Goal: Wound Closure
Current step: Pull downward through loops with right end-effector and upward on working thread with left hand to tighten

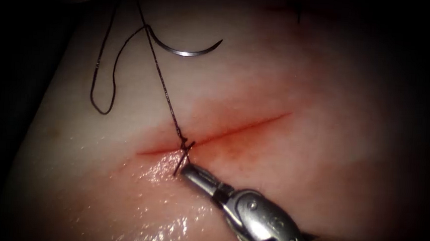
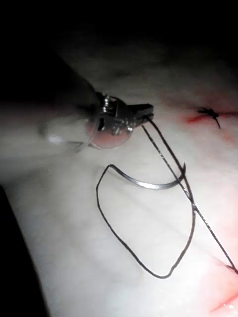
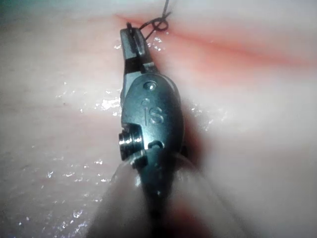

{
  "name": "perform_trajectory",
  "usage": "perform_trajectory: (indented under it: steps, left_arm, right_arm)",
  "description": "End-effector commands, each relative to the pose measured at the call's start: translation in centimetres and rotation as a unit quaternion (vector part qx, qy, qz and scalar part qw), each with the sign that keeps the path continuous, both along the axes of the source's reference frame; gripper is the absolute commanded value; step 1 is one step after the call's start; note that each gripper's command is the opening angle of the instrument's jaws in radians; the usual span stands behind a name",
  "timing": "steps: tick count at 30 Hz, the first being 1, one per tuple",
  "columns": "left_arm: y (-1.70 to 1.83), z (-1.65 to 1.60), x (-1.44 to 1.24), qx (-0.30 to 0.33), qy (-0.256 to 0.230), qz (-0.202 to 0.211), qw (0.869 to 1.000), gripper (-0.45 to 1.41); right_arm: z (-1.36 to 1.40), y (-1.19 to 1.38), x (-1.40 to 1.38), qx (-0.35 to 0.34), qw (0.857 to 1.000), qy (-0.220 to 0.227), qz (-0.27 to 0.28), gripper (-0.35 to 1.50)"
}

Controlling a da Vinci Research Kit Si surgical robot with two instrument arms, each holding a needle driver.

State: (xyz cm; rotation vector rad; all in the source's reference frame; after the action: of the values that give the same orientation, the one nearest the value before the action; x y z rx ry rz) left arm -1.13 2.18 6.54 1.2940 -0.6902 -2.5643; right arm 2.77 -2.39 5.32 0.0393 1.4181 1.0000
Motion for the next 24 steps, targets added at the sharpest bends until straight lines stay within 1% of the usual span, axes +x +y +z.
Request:
perform_trajectory:
  steps: [1, 7, 11, 16, 24]
  left_arm:
    - [0.05, 0.04, -0.05, -0.004, -0.001, 0.0, 1.0, -0.45]
    - [0.09, 0.03, -0.06, -0.003, -0.002, -0.004, 1.0, -0.45]
    - [0.16, 0.02, -0.06, -0.002, -0.005, -0.014, 1.0, -0.45]
    - [0.24, 0.0, -0.06, -0.01, -0.007, -0.028, 1.0, -0.45]
    - [0.44, -0.08, -0.06, -0.017, -0.016, -0.053, 0.998, -0.45]
  right_arm:
    - [0.05, -0.02, 0.1, 0.0, 1.0, 0.001, 0.0, -0.35]
    - [0.06, 0.04, 0.12, 0.003, 1.0, -0.001, 0.001, -0.35]
    - [0.04, 0.01, 0.14, 0.002, 1.0, 0.0, 0.0, -0.35]
    - [0.05, -0.1, 0.19, -0.004, 1.0, 0.003, -0.005, -0.35]
    - [0.19, -0.4, 0.18, -0.014, 1.0, 0.001, -0.025, -0.35]
